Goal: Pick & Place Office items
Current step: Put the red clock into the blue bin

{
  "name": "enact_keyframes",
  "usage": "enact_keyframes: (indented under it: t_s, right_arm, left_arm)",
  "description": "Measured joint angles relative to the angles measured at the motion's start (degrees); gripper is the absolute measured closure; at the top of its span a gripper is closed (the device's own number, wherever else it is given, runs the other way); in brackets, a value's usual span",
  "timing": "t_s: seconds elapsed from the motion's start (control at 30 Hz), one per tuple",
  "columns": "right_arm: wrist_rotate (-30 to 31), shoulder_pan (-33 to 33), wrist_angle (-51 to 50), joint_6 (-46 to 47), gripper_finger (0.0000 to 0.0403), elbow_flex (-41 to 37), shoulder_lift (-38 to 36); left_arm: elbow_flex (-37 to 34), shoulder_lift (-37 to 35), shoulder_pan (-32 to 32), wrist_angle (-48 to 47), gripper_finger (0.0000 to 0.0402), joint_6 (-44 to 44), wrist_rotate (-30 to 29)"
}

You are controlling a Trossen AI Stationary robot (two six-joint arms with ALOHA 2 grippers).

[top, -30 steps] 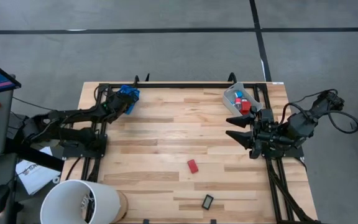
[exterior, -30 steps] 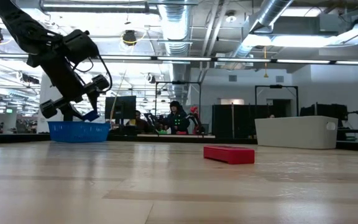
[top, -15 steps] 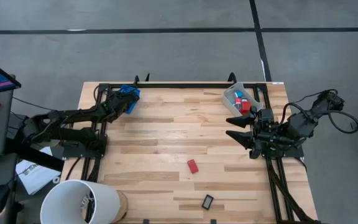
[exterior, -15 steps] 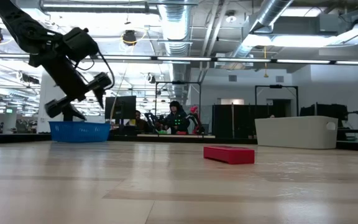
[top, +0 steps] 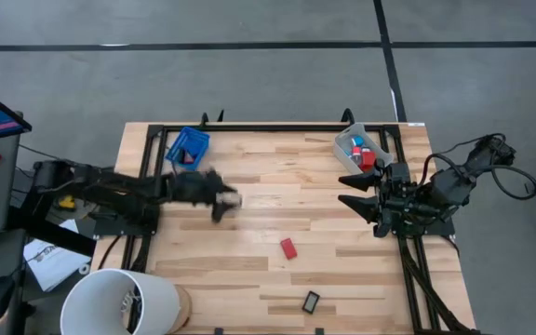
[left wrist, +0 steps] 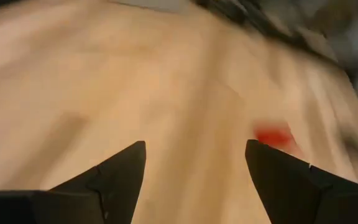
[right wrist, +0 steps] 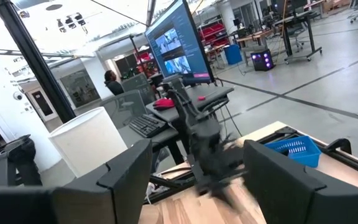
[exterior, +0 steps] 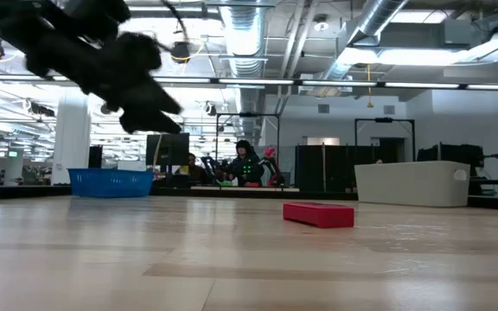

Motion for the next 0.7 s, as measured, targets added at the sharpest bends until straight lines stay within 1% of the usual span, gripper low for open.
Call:
enact_keyframes:
  t_s: [0.1,0.17,0.27,0.37,0.43,0.53,0.6,0.7]
  right_arm:
    - [0.12,0.18,0.16,0.00,0.0158,0.00,0.01]
    - [0.16,0.58,0.16,0.00,0.0158,0.00,0.00]
    - [0.16,0.92,0.18,0.00,0.0158,0.00,0.02]
    - [0.17,0.87,0.16,0.34,0.0158,0.00,0.02]
    - [0.16,0.87,0.08,0.42,0.0158,0.00,0.02]
    - [0.16,1.00,-0.71,1.45,0.0158,0.00,0.33]
    - [0.08,1.69,-2.49,3.47,0.0158,0.00,0.85]
    - [0.14,3.10,-6.42,8.11,0.0158,-0.09,1.35]
  left_arm:
    - [0.00,0.00,-8.37,-2.12,0.0128,12.26,-0.54]
    - [0.00,0.00,-11.99,-2.19,0.0128,16.61,-3.15]
    - [0.00,0.00,-13.91,0.20,0.0128,18.04,-7.34]
    - [0.00,0.26,-13.28,3.72,0.0128,18.05,-7.98]
    - [0.04,1.28,-12.44,5.55,0.0128,18.05,-6.74]
    - [1.08,4.80,-11.58,7.00,0.0128,20.01,-2.85]
    - [2.68,8.47,-11.58,6.79,0.0127,23.62,0.36]
    - [6.85,15.82,-11.62,6.80,0.0120,29.75,5.27]
